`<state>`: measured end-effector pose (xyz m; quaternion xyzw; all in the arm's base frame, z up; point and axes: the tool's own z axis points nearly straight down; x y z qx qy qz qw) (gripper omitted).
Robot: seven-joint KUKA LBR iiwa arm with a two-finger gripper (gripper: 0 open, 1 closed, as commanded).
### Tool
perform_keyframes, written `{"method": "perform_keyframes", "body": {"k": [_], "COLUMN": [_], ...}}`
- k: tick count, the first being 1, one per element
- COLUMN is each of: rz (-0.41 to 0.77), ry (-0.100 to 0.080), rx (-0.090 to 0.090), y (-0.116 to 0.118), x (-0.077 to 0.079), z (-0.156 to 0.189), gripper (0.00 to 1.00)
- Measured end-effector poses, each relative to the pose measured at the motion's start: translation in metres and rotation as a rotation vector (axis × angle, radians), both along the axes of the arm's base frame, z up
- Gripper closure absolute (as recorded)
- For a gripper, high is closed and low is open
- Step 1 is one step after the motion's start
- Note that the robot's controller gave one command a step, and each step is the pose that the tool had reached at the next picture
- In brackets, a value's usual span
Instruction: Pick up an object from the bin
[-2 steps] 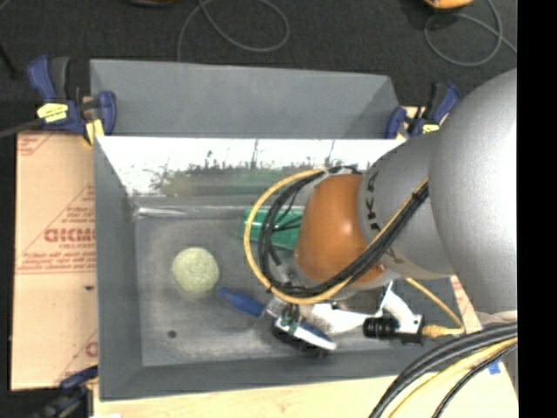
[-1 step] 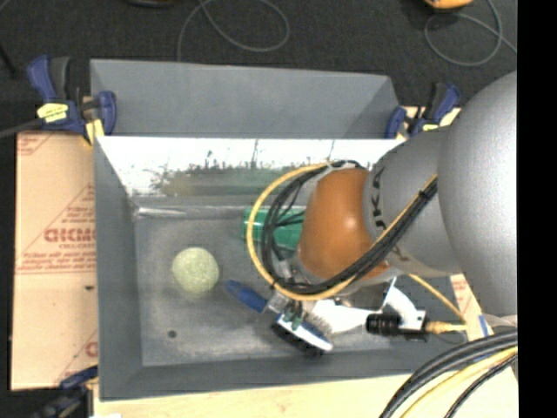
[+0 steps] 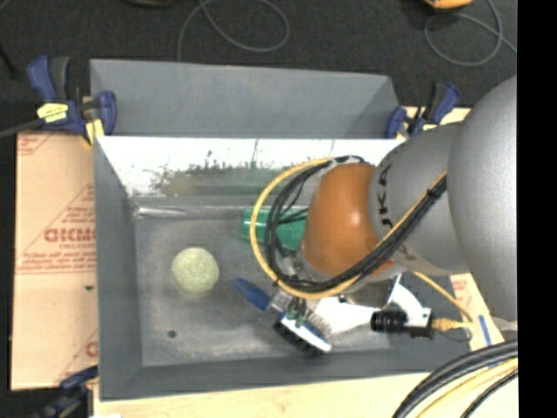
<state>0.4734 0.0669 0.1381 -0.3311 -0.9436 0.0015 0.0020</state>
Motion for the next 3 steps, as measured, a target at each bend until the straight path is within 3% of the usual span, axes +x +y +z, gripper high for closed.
{"method": "perform_keyframes", "body": {"k": [3], "rz": [0.002], "ry": [-0.007], "rx": [0.001], "y": [0.0], "x": [0.001], "z": [0.048], "gripper": [1.0]}}
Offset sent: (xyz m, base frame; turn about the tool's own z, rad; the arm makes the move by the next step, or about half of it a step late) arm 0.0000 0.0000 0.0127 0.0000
